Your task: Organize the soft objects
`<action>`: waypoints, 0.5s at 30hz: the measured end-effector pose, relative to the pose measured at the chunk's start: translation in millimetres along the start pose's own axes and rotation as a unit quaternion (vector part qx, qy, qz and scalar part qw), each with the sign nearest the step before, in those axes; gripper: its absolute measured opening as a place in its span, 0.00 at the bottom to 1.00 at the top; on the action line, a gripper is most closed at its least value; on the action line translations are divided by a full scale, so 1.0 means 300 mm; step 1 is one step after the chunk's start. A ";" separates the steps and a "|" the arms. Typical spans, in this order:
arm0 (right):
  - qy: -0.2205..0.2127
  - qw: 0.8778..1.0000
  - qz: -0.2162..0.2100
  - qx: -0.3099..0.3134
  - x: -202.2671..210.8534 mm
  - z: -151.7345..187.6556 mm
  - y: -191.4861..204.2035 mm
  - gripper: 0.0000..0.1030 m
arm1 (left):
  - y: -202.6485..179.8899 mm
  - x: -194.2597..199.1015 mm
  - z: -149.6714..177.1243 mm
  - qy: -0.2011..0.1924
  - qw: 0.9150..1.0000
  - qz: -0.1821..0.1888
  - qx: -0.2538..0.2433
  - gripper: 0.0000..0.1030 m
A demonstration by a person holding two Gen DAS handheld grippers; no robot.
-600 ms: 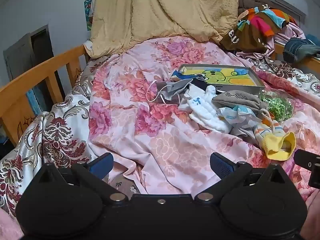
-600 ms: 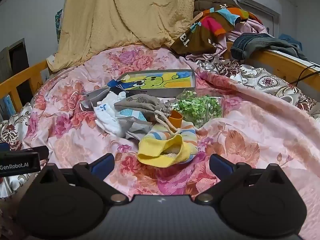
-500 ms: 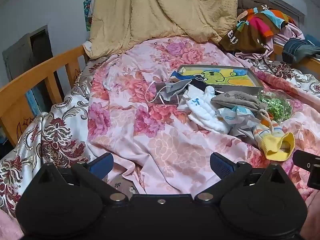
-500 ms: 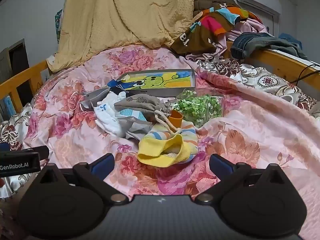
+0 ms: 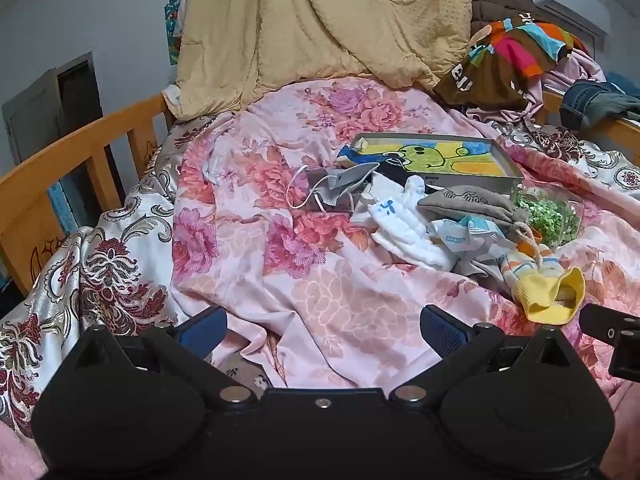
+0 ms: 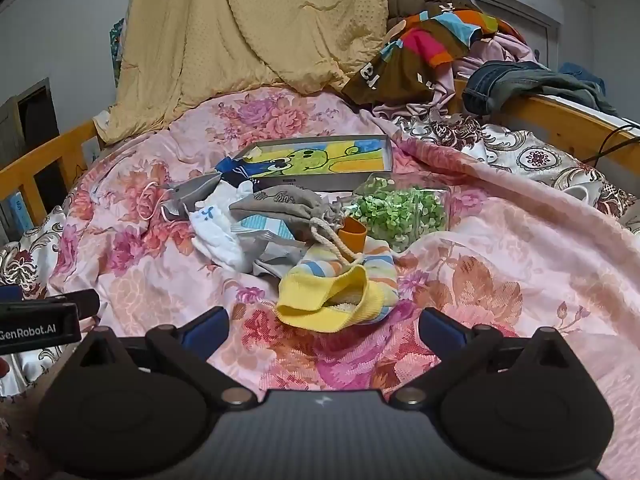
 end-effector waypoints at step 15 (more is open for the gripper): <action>0.002 1.000 -0.001 -0.001 -0.005 0.001 -0.001 1.00 | -0.002 -0.001 0.002 0.000 1.000 0.000 0.001 0.99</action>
Point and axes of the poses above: each gripper's, at about its wrist camera, not at the fingertips, and x roughly against the way its jaws point, y to its left, z to its underside, the point moved 9 cm from there along -x, roughly the way its jaws point, and after that the axes turned 13 degrees about z, right-handed, at the moved point
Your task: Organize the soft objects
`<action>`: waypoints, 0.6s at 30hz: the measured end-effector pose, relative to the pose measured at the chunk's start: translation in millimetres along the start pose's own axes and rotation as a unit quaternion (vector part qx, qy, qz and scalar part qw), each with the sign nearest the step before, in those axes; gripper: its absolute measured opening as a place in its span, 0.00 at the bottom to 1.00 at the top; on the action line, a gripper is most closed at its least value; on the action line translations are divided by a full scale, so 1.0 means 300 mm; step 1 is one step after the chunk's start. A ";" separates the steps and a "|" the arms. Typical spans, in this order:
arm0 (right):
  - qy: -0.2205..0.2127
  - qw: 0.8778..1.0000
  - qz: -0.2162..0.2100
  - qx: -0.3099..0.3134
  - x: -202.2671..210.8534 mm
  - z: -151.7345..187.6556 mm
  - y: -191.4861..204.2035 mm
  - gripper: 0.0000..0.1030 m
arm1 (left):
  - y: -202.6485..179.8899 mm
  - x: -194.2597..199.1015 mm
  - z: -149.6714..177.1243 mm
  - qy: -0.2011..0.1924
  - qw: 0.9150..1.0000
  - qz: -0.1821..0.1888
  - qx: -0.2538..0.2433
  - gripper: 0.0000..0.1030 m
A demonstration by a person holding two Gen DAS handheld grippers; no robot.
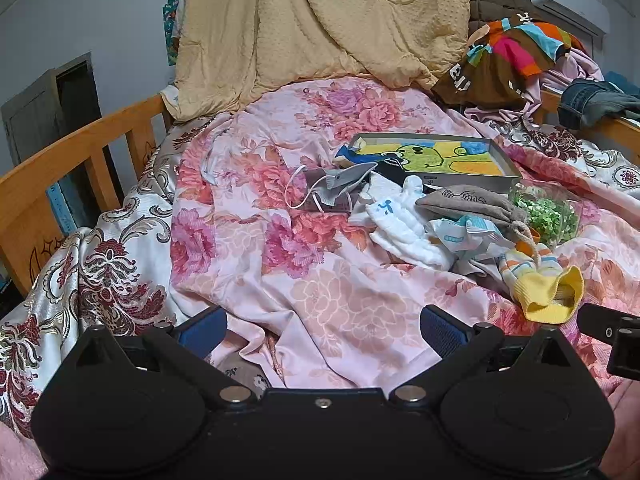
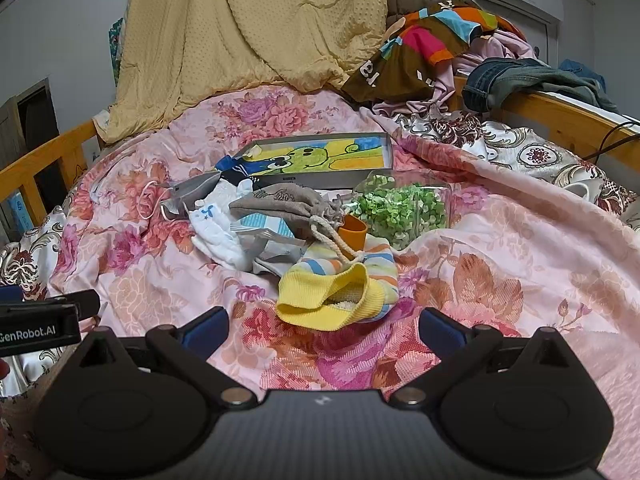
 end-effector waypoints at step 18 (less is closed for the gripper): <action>0.002 1.000 -0.002 -0.001 -0.002 0.001 -0.002 1.00 | 0.000 0.000 0.001 0.000 1.000 0.000 0.000 0.99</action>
Point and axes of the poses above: each gripper's, at about its wrist camera, not at the fingertips, and x roughly against the way its jaws point, y to its left, z to its underside, the point moved 9 cm from there along -x, roughly the way its jaws point, and after that the axes turned 13 degrees about z, right-handed, at the moved point
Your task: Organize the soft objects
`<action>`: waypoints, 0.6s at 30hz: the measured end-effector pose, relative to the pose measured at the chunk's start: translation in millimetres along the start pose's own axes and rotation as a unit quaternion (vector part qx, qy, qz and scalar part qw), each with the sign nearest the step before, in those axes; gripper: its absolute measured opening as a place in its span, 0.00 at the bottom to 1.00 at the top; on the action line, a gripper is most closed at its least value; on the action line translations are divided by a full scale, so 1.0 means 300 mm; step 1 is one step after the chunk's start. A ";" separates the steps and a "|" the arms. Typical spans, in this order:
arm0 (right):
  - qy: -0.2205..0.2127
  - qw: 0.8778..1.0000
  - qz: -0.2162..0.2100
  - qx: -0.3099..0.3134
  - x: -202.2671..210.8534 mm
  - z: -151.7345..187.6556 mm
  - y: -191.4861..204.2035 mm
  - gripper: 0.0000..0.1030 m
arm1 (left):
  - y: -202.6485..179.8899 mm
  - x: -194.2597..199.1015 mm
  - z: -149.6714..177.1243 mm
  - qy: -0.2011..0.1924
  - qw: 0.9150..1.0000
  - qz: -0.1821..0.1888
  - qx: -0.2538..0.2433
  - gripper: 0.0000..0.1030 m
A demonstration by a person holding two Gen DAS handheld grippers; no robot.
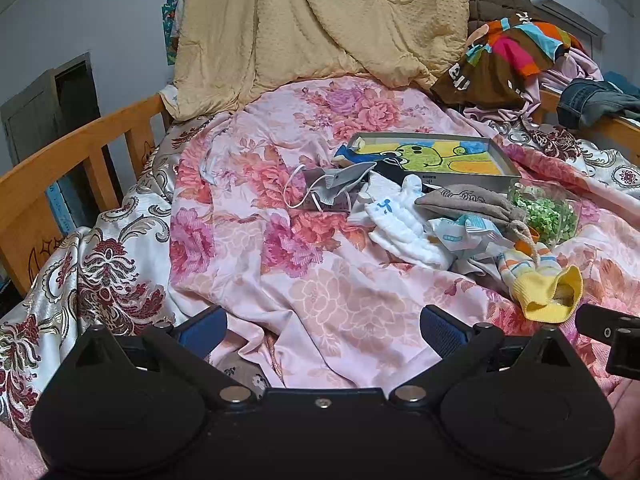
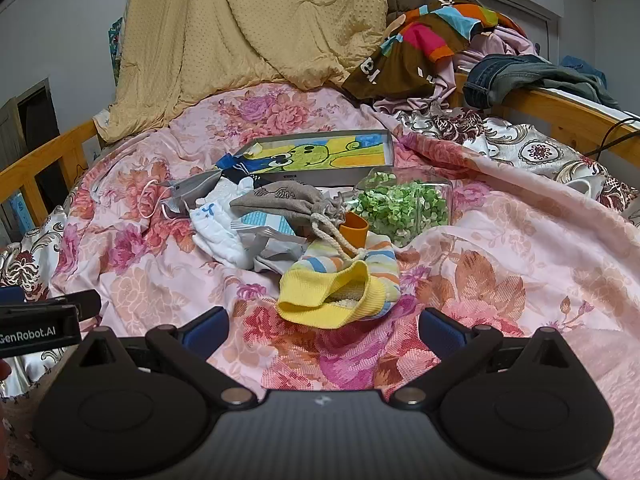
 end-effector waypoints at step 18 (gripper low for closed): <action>0.002 1.000 -0.002 -0.001 -0.001 0.018 0.008 1.00 | 0.001 0.000 0.000 0.000 1.000 0.000 0.000 0.99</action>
Point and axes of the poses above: each gripper's, at about its wrist camera, not at the fingertips, and x roughly against the way its jaws point, y to its left, z to its underside, the point moved 9 cm from there along -x, roughly the way its jaws point, and after that the axes turned 13 degrees about z, right-handed, at the moved point
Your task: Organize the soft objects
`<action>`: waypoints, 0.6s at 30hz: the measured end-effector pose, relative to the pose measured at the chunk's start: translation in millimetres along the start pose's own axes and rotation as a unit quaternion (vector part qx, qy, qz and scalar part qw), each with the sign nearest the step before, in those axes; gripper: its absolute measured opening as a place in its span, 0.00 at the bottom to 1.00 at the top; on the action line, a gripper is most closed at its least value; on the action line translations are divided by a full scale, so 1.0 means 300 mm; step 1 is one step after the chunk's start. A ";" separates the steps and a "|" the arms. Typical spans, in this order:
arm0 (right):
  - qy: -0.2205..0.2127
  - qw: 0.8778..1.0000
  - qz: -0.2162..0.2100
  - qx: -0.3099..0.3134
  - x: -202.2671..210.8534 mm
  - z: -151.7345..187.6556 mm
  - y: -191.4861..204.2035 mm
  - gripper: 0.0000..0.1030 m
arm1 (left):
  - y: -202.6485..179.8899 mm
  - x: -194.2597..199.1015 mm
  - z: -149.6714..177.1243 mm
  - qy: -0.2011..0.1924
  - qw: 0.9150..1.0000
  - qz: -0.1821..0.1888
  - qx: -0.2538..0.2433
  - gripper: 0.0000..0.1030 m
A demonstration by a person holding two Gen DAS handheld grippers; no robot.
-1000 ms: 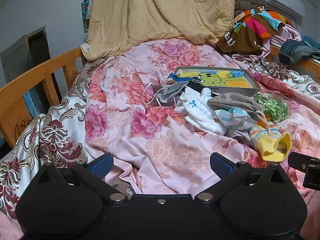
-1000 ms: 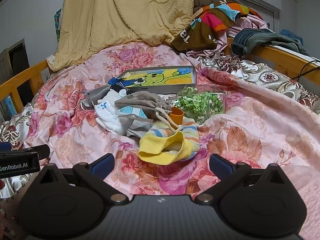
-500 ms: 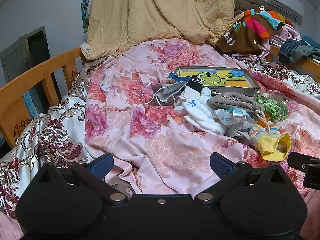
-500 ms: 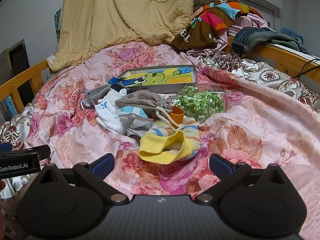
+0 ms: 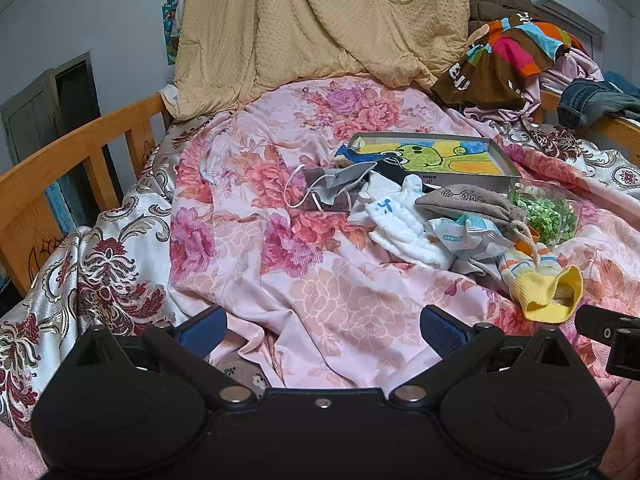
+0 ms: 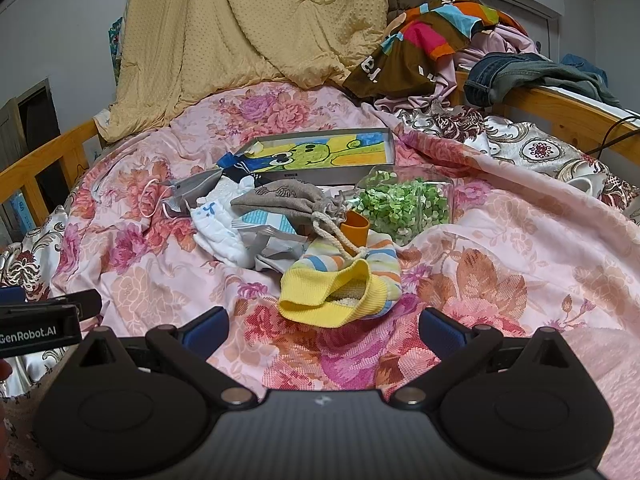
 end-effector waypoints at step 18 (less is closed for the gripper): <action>0.001 1.000 0.000 -0.001 -0.002 -0.015 -0.008 1.00 | 0.001 -0.001 0.001 0.000 1.000 0.000 0.000 0.99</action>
Point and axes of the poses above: each gripper's, at about its wrist camera, not at the fingertips, and x roughly against the way its jaws point, y to its left, z to its underside, the point moved 9 cm from there along -x, roughly the way its jaws point, and after that the axes turned 13 degrees about z, right-handed, at the moved point
